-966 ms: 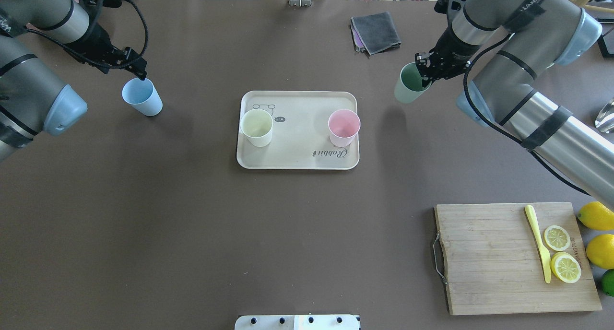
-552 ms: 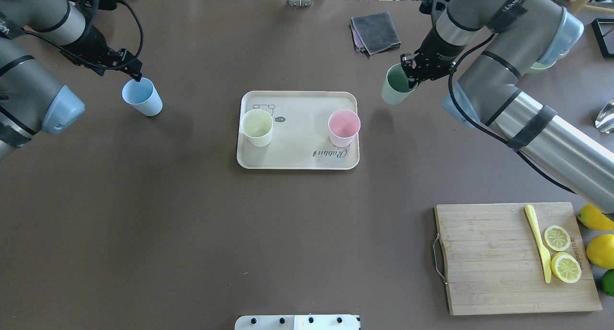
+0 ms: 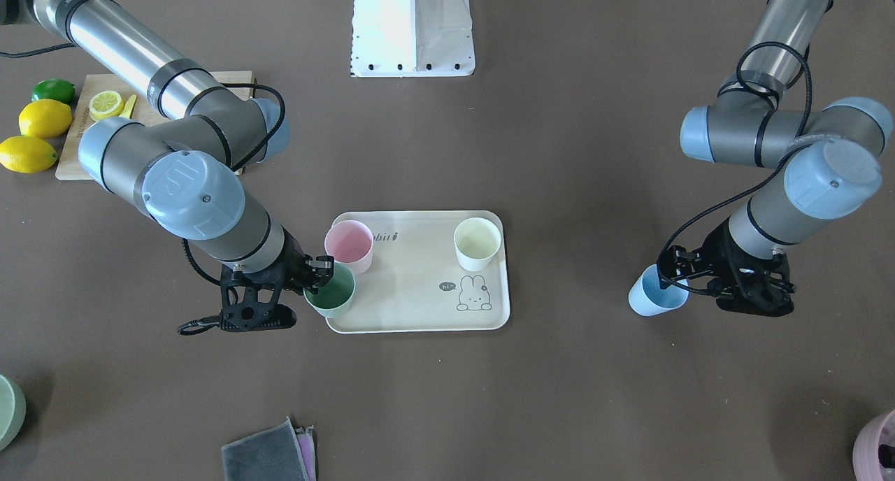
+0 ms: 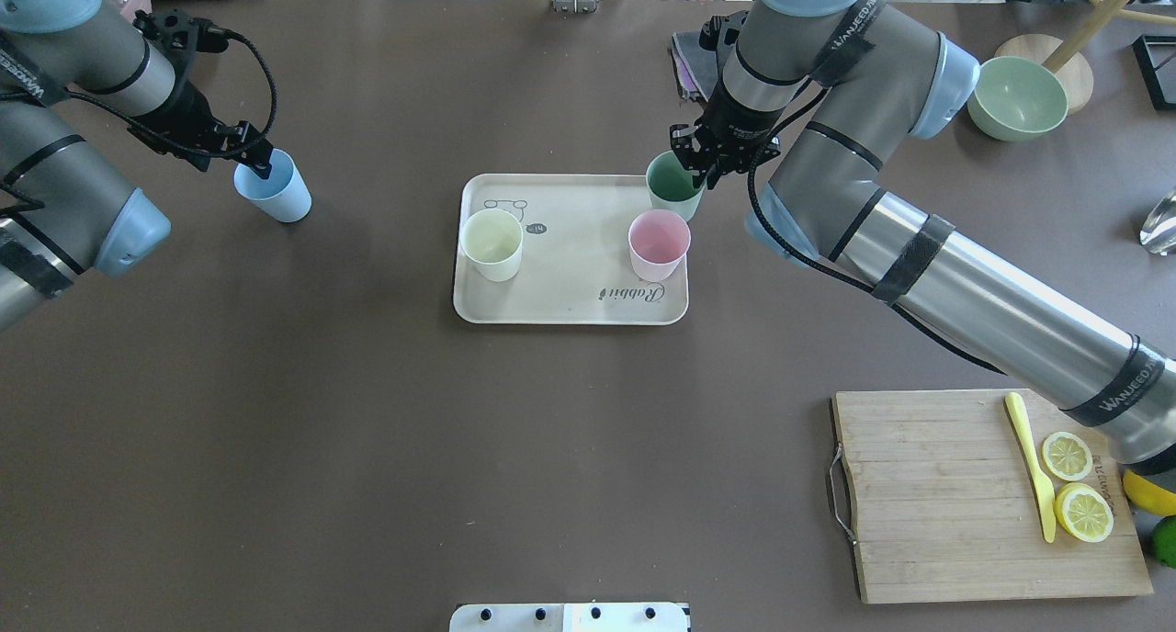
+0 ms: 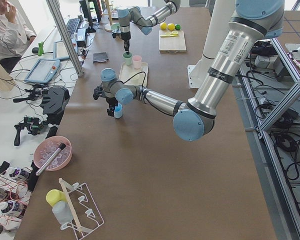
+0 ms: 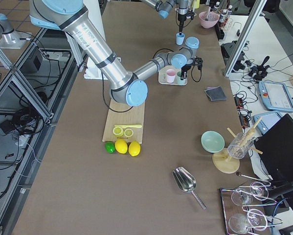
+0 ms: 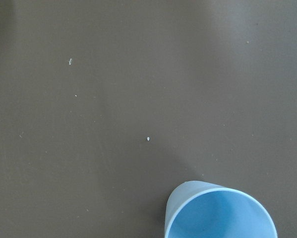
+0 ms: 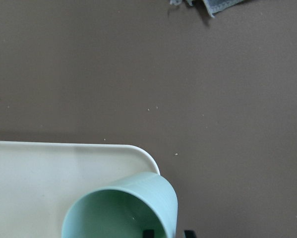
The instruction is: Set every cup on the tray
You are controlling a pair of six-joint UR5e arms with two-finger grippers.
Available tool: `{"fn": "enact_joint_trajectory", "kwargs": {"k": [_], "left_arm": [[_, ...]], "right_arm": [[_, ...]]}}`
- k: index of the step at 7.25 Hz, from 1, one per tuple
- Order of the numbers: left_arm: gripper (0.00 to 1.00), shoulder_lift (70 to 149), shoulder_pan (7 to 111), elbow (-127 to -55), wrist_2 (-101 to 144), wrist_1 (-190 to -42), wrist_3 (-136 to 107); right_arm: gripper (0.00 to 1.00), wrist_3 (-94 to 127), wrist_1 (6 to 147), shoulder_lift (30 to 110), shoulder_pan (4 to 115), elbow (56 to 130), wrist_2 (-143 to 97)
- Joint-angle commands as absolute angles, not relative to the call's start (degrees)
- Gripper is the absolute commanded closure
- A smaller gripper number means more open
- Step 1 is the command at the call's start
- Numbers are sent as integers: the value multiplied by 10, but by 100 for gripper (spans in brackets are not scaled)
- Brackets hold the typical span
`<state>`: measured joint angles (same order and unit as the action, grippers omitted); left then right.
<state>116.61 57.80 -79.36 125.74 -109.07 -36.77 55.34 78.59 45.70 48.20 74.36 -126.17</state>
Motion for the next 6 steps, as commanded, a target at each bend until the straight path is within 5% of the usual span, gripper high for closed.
{"fn": "enact_joint_trajectory", "kwargs": {"k": [1,6], "left_arm": [[98,1170,574,-783,1256,-1090,-371],[100,1290,567,-789,1282,-1005,-437]], "right_arm": [[0,555,786,456,499,755,-1272],[0,495,786,526,575,785,-1345]]}}
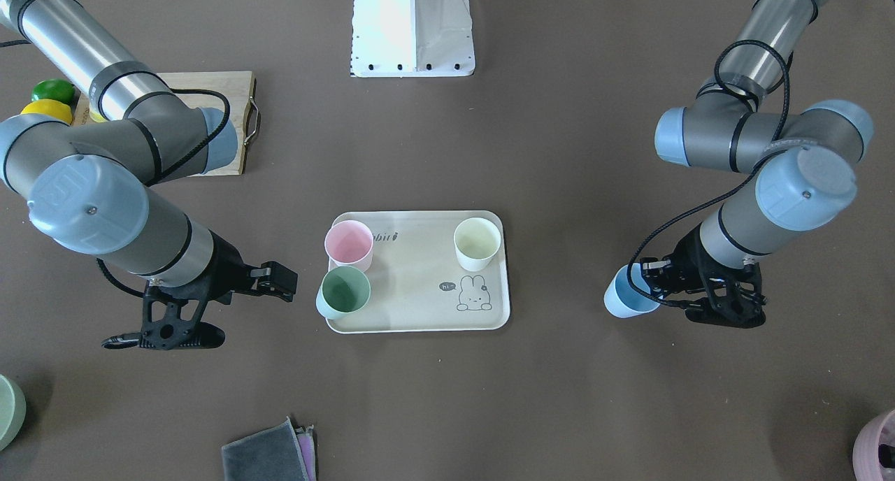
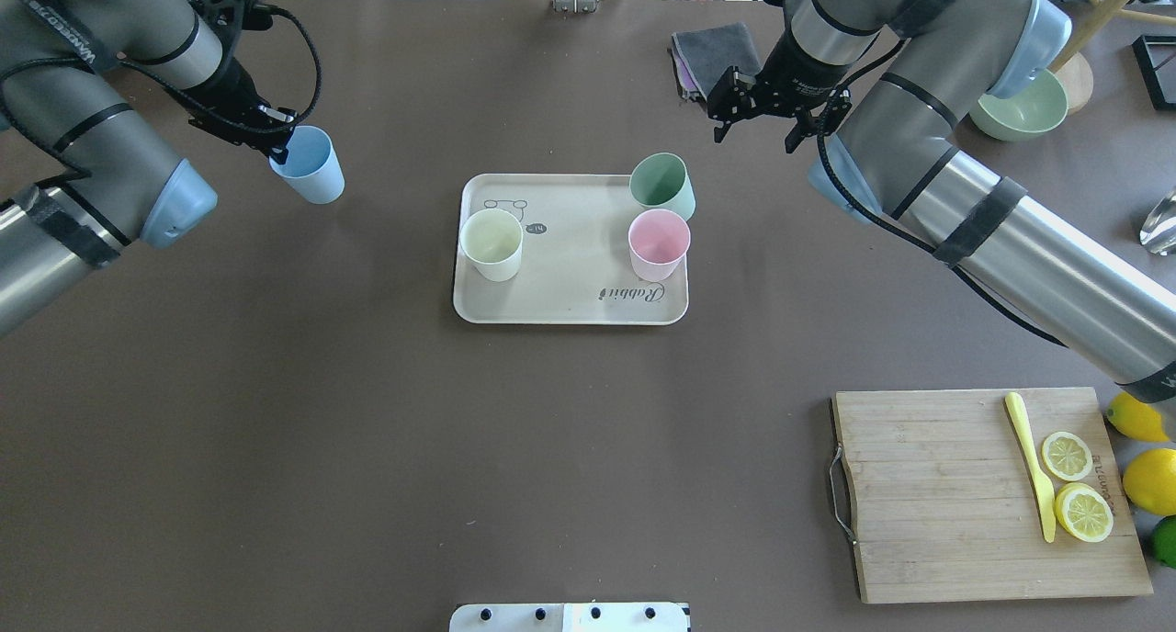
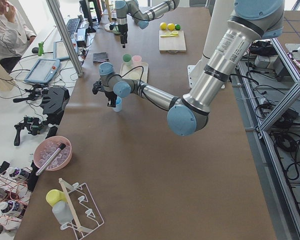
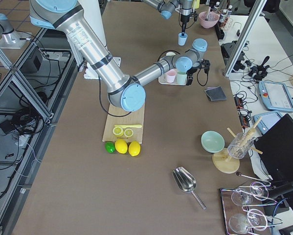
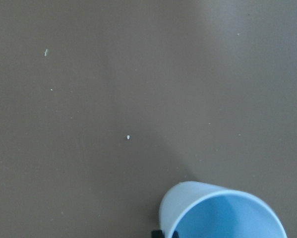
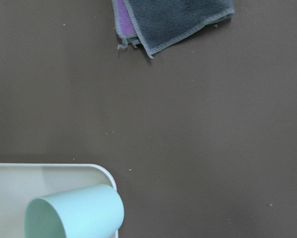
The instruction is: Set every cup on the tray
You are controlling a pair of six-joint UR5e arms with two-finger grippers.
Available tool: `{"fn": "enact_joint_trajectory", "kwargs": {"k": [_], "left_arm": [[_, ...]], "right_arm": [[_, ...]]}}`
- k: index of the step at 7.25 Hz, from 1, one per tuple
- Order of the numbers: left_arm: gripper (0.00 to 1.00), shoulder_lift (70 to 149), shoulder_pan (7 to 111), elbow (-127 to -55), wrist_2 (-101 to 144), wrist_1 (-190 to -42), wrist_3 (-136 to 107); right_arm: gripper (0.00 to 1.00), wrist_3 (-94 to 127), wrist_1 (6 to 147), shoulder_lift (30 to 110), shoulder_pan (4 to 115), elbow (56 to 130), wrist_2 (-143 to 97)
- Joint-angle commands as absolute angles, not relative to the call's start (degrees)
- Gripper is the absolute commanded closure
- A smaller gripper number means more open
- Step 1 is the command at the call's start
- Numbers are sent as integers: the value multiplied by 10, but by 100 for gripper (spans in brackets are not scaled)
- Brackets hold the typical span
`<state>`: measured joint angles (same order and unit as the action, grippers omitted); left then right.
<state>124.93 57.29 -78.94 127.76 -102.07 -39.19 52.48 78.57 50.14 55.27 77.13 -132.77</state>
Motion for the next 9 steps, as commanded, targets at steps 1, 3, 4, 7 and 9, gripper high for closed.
{"fn": "enact_joint_trajectory", "kwargs": {"k": [1,3,4,7,9], "left_arm": [[100,1318,544,-785,1280,-1005,-474],[100,1366,498,-761,1271,-1010,-535],[100,1372,470,-757,1237,-1030,-557],[13,1394,456,-695,1216,-1093,-579],[2,1391,469,-698,1217,-1094,-570]], "right_arm": [[0,469,786,542,592,786,-1356],[0,409,786,576,618,787,-1356],[0,390,785,607,626,799,-1353],[0,372,786,636,640,823,-1354],[0,371,786,659,640,841,-1354]]}}
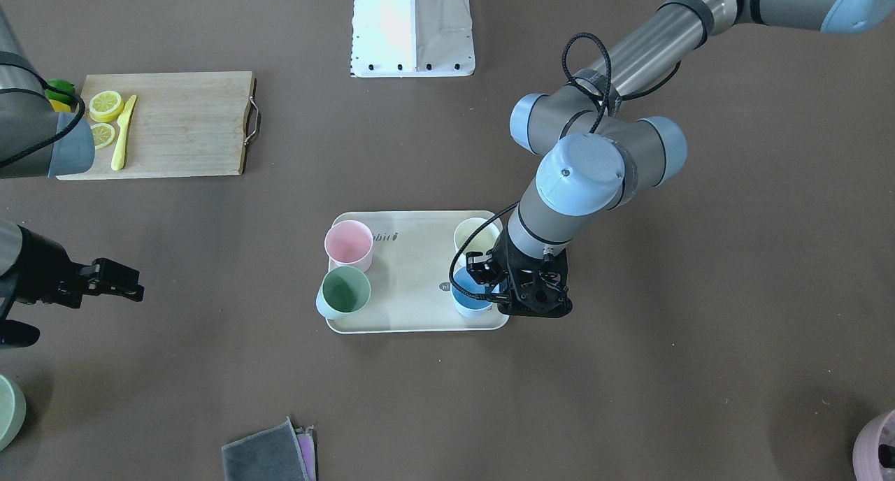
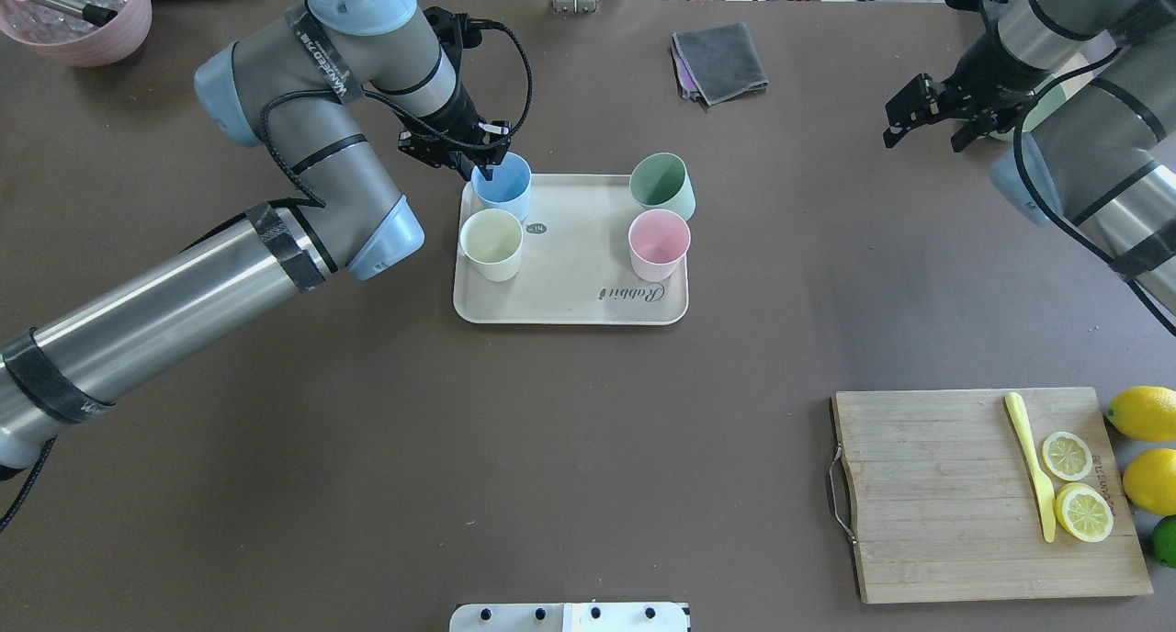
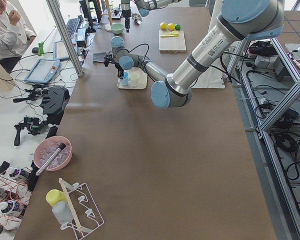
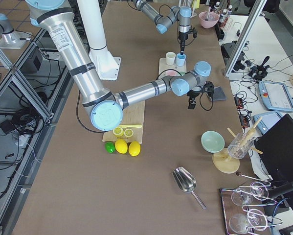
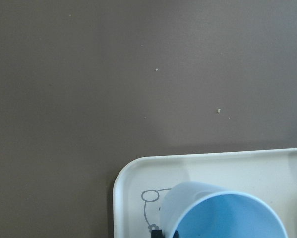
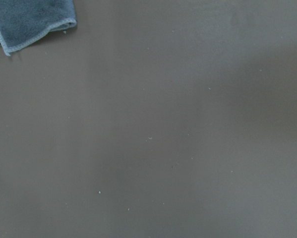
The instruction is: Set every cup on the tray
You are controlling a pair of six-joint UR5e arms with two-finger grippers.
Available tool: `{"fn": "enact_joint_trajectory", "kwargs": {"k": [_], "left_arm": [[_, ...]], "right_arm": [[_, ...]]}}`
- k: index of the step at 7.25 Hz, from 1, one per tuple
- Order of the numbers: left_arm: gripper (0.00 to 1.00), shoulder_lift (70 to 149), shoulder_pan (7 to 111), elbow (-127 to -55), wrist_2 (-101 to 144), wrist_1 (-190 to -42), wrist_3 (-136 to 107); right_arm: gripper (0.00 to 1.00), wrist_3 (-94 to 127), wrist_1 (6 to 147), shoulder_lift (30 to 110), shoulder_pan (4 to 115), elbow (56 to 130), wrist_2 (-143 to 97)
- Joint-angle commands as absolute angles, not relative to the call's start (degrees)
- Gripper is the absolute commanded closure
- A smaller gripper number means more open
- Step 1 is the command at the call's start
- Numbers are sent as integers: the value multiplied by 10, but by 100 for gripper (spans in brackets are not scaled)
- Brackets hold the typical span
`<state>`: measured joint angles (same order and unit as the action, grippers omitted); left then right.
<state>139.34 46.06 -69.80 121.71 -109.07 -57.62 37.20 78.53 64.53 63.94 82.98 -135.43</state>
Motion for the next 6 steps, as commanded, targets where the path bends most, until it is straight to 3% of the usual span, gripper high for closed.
{"fn": "enact_joint_trajectory", "kwargs": {"k": [1,4,6], "left_arm": [[2,1350,498,-739,1226,-1090,-542],[2,1189,597,-846,1283,-1087,-397],[2,1084,675,-887,1295,-1085,-241]], "right_arm": [[0,370,786,666,649,847,-1355],[0,280,789,763,707,898,-1355],[0,191,793,793,755,889,-1354]]}}
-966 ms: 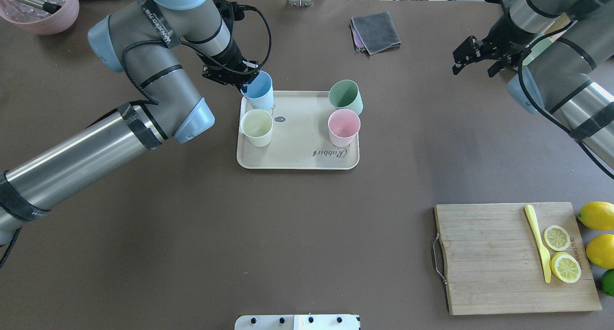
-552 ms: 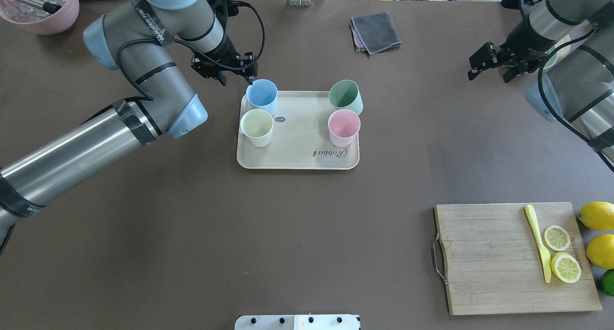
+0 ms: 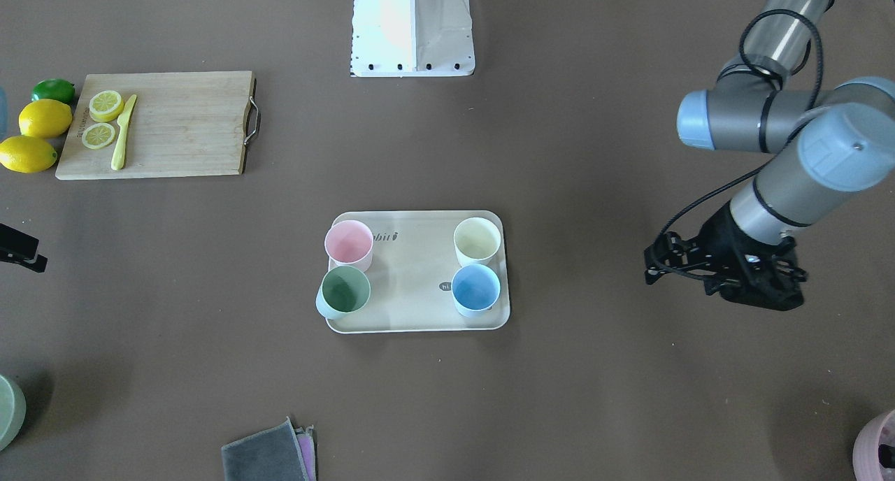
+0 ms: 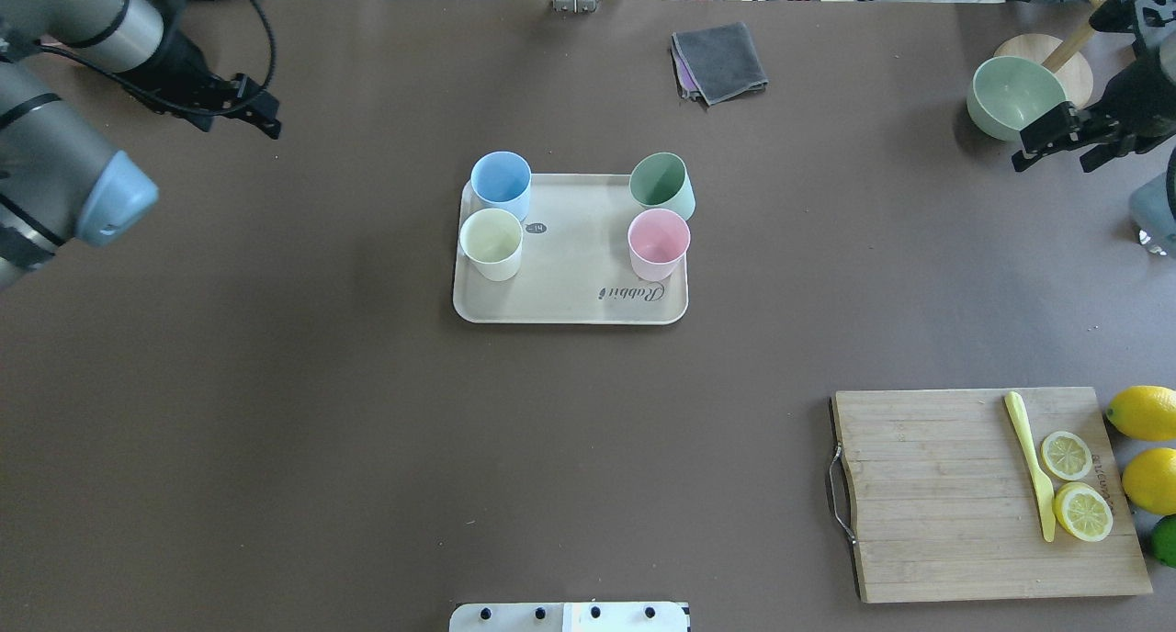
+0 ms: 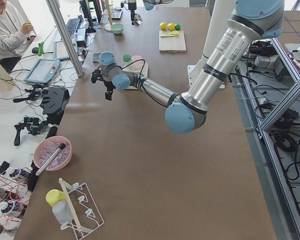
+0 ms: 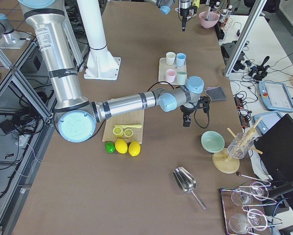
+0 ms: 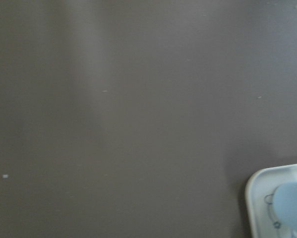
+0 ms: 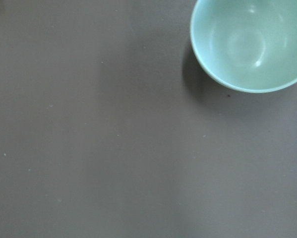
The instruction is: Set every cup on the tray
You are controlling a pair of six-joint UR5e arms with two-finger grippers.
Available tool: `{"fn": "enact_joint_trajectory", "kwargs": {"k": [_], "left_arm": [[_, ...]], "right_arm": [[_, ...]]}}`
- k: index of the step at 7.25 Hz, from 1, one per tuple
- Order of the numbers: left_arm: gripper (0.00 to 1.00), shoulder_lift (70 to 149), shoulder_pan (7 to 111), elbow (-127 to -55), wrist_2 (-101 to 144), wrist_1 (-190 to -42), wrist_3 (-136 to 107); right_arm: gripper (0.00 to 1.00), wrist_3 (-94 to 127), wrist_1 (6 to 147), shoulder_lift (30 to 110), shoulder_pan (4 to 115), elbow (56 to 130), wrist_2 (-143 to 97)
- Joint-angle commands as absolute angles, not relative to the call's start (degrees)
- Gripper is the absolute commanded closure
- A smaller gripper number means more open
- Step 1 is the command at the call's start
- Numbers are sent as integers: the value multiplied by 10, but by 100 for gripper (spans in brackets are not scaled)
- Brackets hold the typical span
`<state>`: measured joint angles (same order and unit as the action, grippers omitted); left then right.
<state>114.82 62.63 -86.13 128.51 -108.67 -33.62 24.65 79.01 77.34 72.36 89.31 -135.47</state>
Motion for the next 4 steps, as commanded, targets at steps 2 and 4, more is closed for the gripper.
{"fn": "enact_joint_trajectory", "kwargs": {"k": [2,4], "left_arm": [[2,1026,760,-889,1328,-1074,-99],[2,982,781,-903,1335,-1070,-76]], "right_arm": [[0,119,793,836,808,892,-1356],[0,104,792,851,826,896,-1356]]}}
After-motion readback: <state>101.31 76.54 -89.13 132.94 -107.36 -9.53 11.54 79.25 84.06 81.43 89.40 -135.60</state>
